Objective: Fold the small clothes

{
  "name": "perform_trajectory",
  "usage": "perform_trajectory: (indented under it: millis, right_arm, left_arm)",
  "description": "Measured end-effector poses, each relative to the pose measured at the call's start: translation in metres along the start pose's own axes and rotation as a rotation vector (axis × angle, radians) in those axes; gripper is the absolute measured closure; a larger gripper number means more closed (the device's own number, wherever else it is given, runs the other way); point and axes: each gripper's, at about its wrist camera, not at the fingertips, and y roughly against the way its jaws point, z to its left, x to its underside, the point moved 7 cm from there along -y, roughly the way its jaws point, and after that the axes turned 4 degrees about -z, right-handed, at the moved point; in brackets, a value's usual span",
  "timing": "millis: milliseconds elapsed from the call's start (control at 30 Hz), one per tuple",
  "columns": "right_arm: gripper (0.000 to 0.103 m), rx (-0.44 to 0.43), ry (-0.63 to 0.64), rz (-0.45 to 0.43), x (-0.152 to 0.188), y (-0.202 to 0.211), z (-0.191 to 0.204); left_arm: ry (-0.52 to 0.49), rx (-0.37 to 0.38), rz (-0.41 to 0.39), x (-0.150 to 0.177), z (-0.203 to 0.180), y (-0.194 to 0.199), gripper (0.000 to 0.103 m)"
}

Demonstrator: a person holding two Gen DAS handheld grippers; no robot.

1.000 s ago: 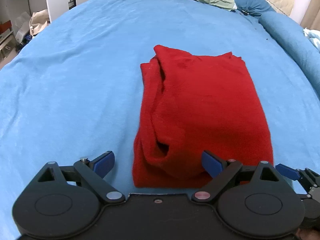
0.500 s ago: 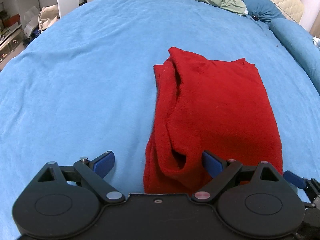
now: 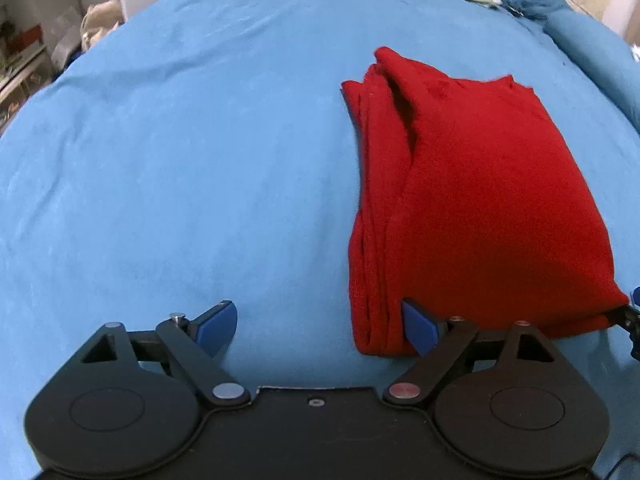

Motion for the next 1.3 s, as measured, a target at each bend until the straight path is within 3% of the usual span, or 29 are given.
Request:
perform_trajectory:
  millis: [200,367,500,600,667,733,800,833,867,900,1033,1133,1300]
  right_arm:
    - [0.012,-0.117,-0.064,0.060,-0.010,0.019,-0.010]
    - [0.000,-0.306,-0.161,0.127,-0.053,0.038,-0.017]
    - [0.000,-0.391,-0.253,0.167,-0.090,0.007,-0.017]
    - [0.001,-0.403,-0.330,0.239,-0.098,-0.041,-0.009]
    - [0.008,-0.414,-0.360,0.244,-0.097,-0.064,-0.004]
    - [0.019,-0.415,-0.363,0.266,-0.089,-0.083,0.004]
    - [0.034,-0.418,-0.346,0.269,-0.082,-0.090,0.011]
    - [0.041,-0.428,-0.334,0.256,-0.082,-0.089,0.014]
    - [0.055,-0.439,-0.318,0.250,-0.083,-0.086,0.016]
    - [0.061,-0.442,-0.306,0.243,-0.086,-0.083,0.017]
    - [0.065,-0.473,-0.296,0.210,-0.105,-0.066,0.016]
    - [0.065,-0.500,-0.312,0.188,-0.120,-0.044,0.011]
    - [0.066,-0.496,-0.308,0.164,-0.114,0.017,-0.020]
  left_arm:
    - [-0.023,0.002,-0.023,-0.022,-0.007,0.020,0.014]
    - [-0.074,0.061,-0.117,-0.062,-0.023,0.036,0.003]
    - [-0.040,0.186,-0.063,-0.087,-0.032,0.004,0.003]
    - [0.018,0.228,-0.034,-0.092,-0.031,-0.024,0.008]
    - [0.055,0.231,-0.010,-0.092,-0.029,-0.040,0.018]
    - [0.086,0.252,-0.001,-0.089,-0.026,-0.046,0.021]
    - [0.104,0.282,-0.008,-0.086,-0.026,-0.045,0.040]
    - [0.118,0.319,0.002,-0.086,-0.030,-0.044,0.057]
    - [0.130,0.325,0.011,-0.086,-0.031,-0.043,0.063]
    - [0.128,0.320,0.011,-0.087,-0.032,-0.040,0.069]
    - [0.112,0.313,-0.004,-0.095,-0.040,-0.024,0.077]
    - [0.107,0.358,-0.023,-0.096,-0.054,0.000,0.078]
    - [0.079,0.401,-0.028,-0.068,-0.093,0.051,0.078]
